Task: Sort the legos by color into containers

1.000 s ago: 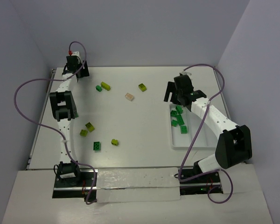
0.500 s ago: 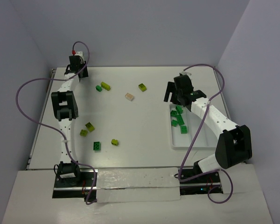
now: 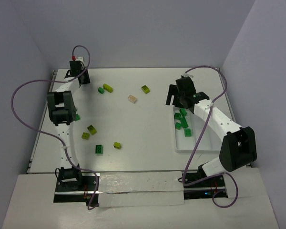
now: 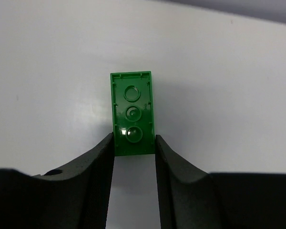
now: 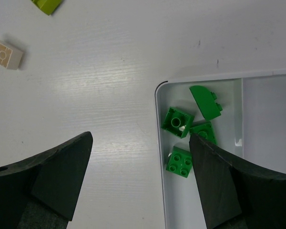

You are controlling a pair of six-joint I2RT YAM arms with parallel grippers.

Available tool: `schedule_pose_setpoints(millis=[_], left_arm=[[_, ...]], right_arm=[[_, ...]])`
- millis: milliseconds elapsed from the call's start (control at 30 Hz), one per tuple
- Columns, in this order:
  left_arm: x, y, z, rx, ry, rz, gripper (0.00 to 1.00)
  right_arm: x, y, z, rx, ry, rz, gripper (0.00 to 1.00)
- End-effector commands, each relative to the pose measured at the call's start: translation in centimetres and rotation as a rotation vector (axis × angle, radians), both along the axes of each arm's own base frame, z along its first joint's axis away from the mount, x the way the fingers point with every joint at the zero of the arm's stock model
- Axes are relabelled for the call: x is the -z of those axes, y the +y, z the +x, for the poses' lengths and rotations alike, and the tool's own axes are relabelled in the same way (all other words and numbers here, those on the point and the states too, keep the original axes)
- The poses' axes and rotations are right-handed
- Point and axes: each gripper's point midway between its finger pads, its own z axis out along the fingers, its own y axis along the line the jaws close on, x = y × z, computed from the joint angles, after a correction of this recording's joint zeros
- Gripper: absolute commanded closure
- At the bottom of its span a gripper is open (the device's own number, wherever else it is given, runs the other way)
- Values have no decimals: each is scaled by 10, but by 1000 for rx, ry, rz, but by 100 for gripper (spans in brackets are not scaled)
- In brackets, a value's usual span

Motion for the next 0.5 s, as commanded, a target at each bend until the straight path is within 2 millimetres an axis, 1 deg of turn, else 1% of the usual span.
schedule_pose_setpoints(millis=[0, 100, 133, 200, 233, 267, 333, 400, 433, 467], left_arm=[[-69, -14, -20, -46, -61, -115, 100], [-97, -11, -35, -109, -57, -114, 100], [-97, -12, -44, -129, -17, -100, 100], [-113, -11, -54, -142, -11, -87, 100], [-122, -19, -59, -130, -17, -82, 100], [-130, -34, -70, -106, -12, -73, 100], [-142, -49, -88, -78, -7, -69, 100], [-152, -79, -112, -21, -1, -76, 100], [-156, -81, -122, -16, 0, -74, 100], [-158, -93, -137, 7, 6, -76, 100]], right_arm=[[-27, 11, 2, -23, -65, 33, 10], [-36, 14, -5, -33, -87, 34, 10], [-41, 17, -8, -44, -100, 35, 10], [-43, 18, -14, -51, -102, 30, 10], [-43, 19, -17, -52, -100, 31, 10], [-45, 21, -21, -59, -102, 34, 10], [-49, 21, -27, -61, -110, 45, 10], [-54, 23, -35, -63, -124, 64, 10], [-55, 23, -38, -61, -127, 69, 10], [-57, 21, -42, -56, -134, 70, 10]])
